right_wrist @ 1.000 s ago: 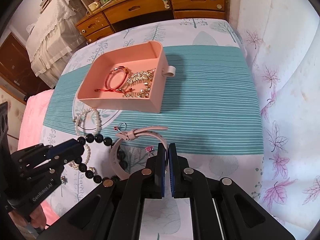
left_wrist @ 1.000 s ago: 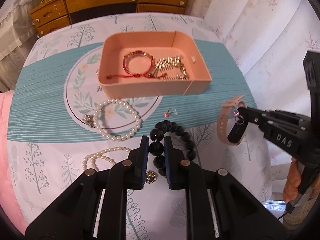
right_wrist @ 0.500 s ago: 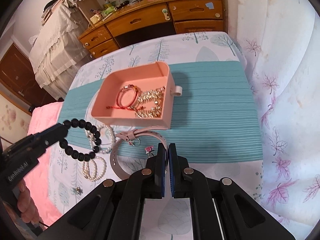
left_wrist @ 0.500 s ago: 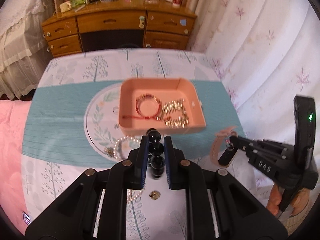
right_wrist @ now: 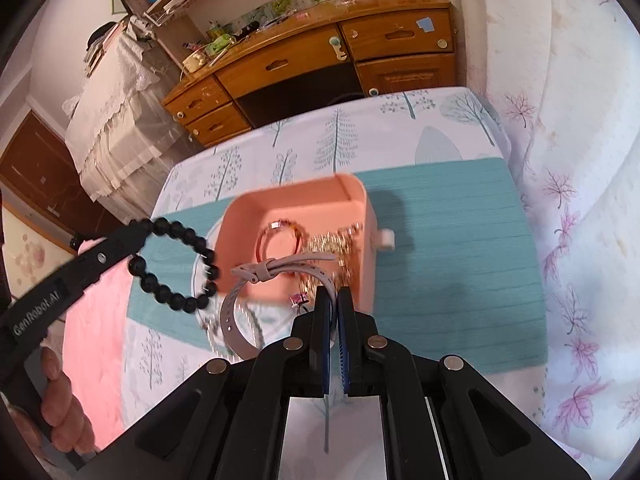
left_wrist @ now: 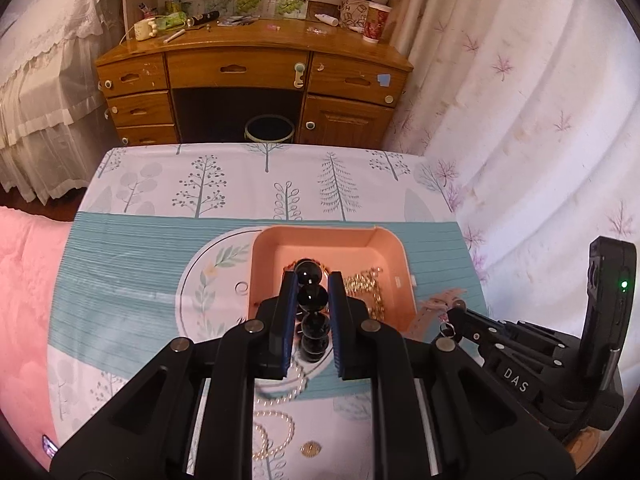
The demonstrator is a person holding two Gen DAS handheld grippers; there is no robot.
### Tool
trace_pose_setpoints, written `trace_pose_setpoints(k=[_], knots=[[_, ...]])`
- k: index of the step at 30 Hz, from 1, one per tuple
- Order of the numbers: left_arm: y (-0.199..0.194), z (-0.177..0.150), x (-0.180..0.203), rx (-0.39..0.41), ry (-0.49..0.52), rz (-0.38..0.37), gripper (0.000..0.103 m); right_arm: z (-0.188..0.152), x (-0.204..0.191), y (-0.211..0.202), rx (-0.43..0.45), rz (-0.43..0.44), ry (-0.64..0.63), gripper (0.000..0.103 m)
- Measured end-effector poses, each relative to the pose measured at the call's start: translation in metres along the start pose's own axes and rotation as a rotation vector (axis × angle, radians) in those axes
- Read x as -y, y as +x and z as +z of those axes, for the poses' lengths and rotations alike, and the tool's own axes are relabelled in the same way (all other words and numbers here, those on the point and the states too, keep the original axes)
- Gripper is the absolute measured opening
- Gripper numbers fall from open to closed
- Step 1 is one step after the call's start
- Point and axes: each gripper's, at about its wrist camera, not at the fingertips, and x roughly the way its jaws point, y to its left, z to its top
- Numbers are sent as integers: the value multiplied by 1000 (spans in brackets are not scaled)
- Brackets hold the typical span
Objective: Organize jewelry
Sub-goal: 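Carry watch and bead bracelet into pink box and open both grippers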
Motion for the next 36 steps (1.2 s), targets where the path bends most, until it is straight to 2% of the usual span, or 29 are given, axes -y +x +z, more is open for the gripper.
trace_pose_setpoints(k=[7, 15, 27, 36], knots=[[42, 6, -4, -21, 1, -1, 13, 32, -4, 31, 9, 13, 32, 4], [90, 0, -18, -64, -2, 5, 13, 41, -15, 84, -41, 25, 22, 4], [107, -3, -22, -74, 12, -33, 13, 45, -18, 127, -68, 41, -10, 4], [107, -4, -22, -64, 9, -42, 13, 45, -14, 135, -87, 42, 6, 12]])
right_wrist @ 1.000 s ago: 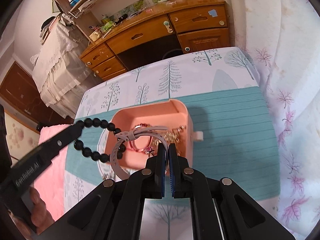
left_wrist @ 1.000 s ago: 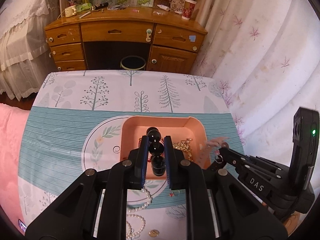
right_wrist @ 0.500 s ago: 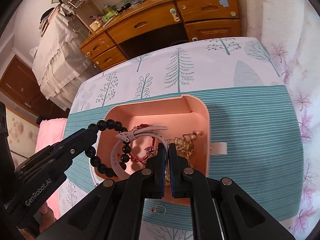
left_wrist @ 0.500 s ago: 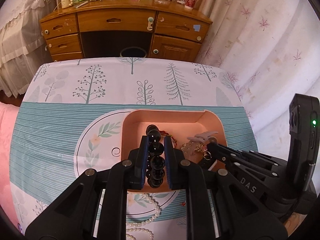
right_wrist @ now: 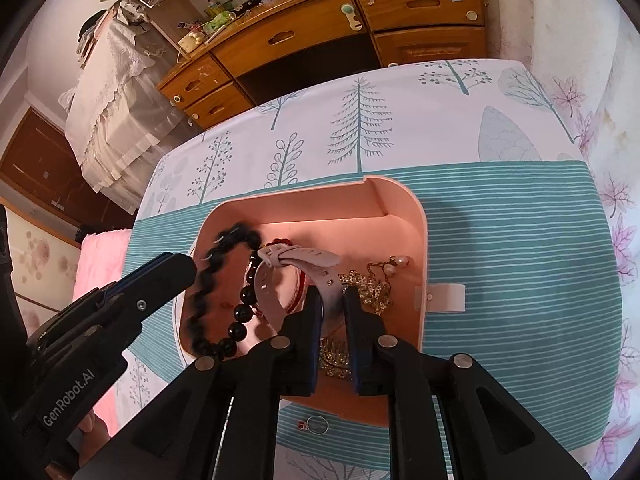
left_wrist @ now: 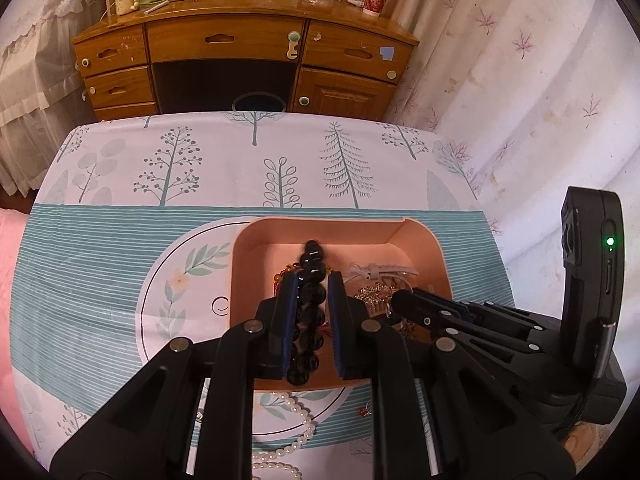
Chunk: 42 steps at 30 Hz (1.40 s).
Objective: Organize jewelry
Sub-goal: 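Carry watch and bead bracelet into pink box and open both grippers, then lift both open grippers away from the pink box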
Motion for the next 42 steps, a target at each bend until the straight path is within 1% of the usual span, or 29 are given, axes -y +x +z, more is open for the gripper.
trace_pose_setpoints(k=[4, 6, 7, 8, 10, 11, 22, 27, 37, 42], knots=[[-3, 0, -1, 5, -6, -4, 13, -1, 4, -2, -4, 4, 11, 12], [-4, 0, -2, 1, -11, -8, 13, -1, 6, -3, -7, 17, 21, 15], [-4, -1, -2, -1, -13, -9, 13, -1, 7, -4, -6, 27, 26, 21], [-5, -1, -2, -2, -13, -9, 13, -1, 8, -6, -4, 49, 32, 29], [-5, -2, -2, -4, -13, -10, 13, -2, 11, -11, 4, 90, 48, 40], [-5, -2, -2, -4, -13, -9, 13, -3, 11, -13, 12, 97, 54, 41], [-21, -8, 2, 4, 5, -4, 13, -11, 7, -42, 41, 106, 46, 41], [-34, -17, 4, 5, 24, 15, 13, -17, 6, -53, 42, 96, 44, 41], [-65, -48, -1, 3, 36, 55, 13, -50, 1, -88, 55, 57, 1, 41], [-86, -67, 0, 10, 51, 66, 13, -73, -8, -110, 71, 38, -33, 41]])
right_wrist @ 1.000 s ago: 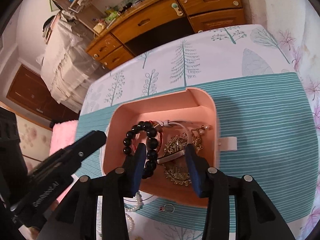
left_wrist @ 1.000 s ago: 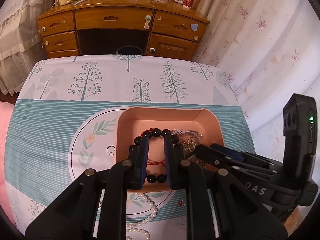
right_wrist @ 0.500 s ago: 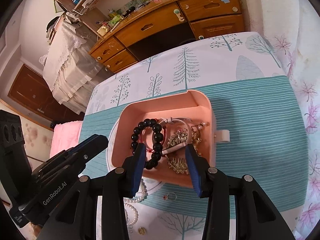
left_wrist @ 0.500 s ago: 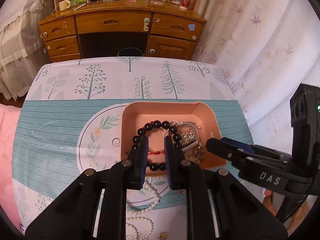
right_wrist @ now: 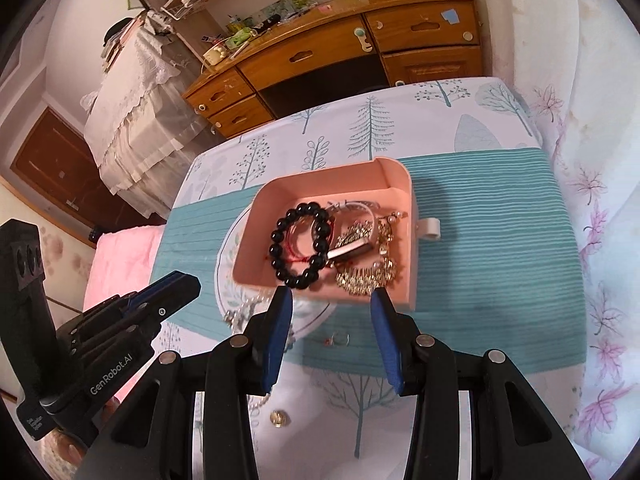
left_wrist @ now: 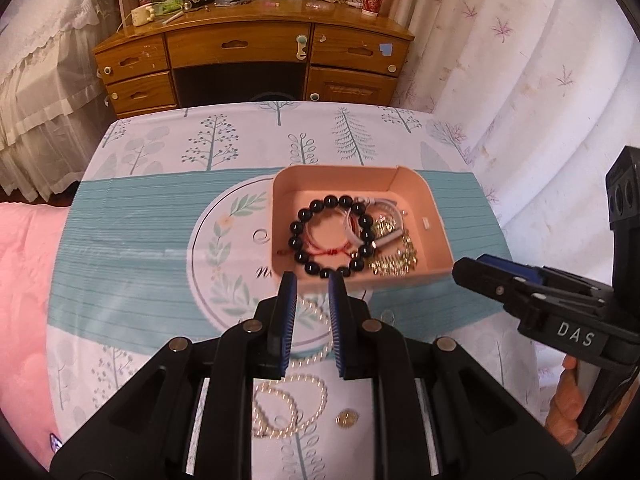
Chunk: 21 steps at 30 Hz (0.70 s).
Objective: Organize jewelry
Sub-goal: 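Lift both open grippers away from the pink box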
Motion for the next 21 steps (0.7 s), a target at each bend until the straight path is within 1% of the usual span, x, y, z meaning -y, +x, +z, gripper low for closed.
trace_pose_setpoints(k=[7, 13, 18, 21], knots=[[-29, -27, -2, 18, 25, 22, 14, -28, -22, -23, 7, -12, -54, 41], [-52, -56, -11, 30, 43, 49, 14, -61, -43, -39, -3, -40, -107, 41], [-60, -82, -19, 15, 37, 54, 14, -86, -58, -40, -35, -60, -136, 41], [-66, -95, -27, 19, 26, 58, 14, -96, -65, -37, -55, -51, -151, 41]])
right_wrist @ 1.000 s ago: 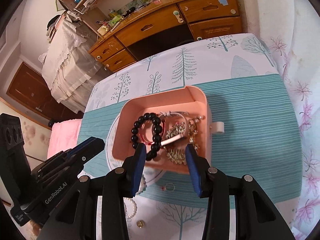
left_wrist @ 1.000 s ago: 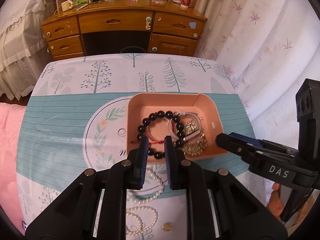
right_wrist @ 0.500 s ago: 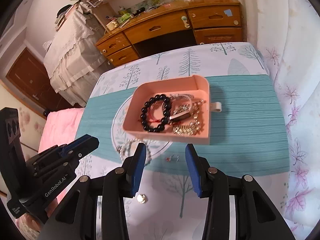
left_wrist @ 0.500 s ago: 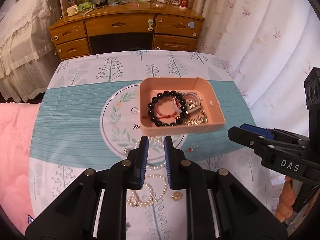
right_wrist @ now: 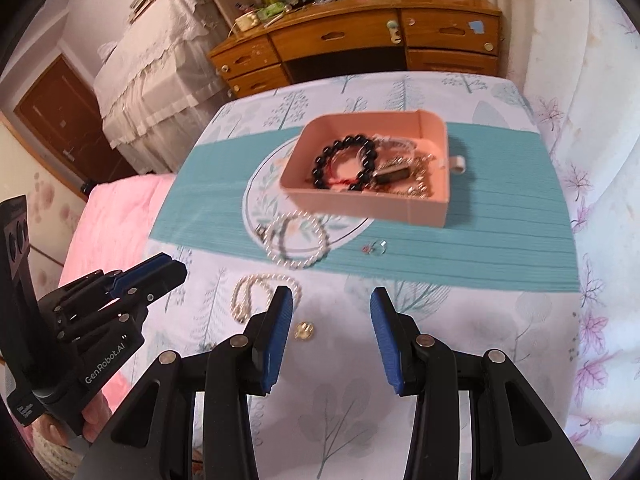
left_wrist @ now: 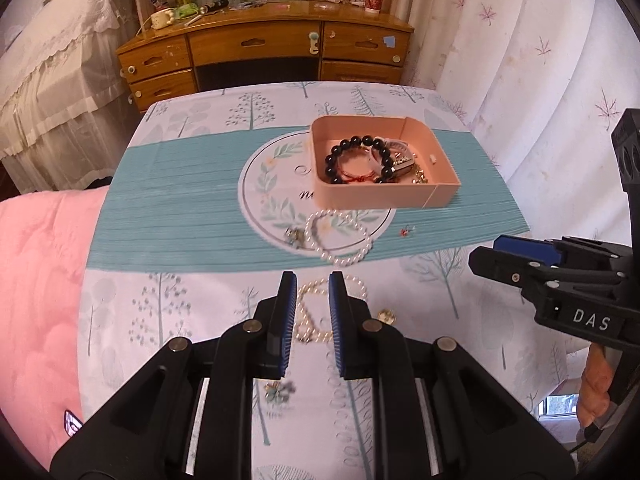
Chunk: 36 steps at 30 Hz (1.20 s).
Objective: Organize jewelry
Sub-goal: 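Lift both open grippers away from the pink box, then grasp gold round brooch with right gripper while left gripper grasps blue flower brooch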
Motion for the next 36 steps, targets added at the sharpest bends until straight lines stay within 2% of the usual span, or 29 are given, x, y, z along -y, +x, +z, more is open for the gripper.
trace_pose_setpoints(k=[4, 6, 7, 8, 13, 17, 21, 24, 31, 36], knots=[[-8, -16, -11, 30, -31, 10, 15, -8, -9, 3, -10, 17, -15, 41], [-9, -27, -18, 31, -56, 6, 28, -13, -13, 7, -16, 17, -25, 41], [-8, -32, -23, 29, -75, 4, 42, -14, -13, 9, -22, 18, -27, 41], [-7, -37, -27, 29, -93, 0, 53, -17, -14, 13, -29, 21, -28, 41], [7, -61, -50, -20, -181, -10, 54, -24, -9, 44, -92, 39, -13, 41], [23, -73, -62, -73, -222, -4, 53, -25, -7, 66, -137, 46, -10, 41], [36, -80, -68, -128, -248, -34, 53, -22, -13, 83, -180, 33, -54, 41], [42, -81, -63, -145, -237, -52, 53, -21, -21, 96, -209, 3, -87, 41], [51, -86, -42, -170, -156, -25, 53, -14, -37, 126, -265, -41, -145, 41], [58, -89, -39, -187, -146, -16, 51, -12, -49, 145, -298, -73, -199, 39]])
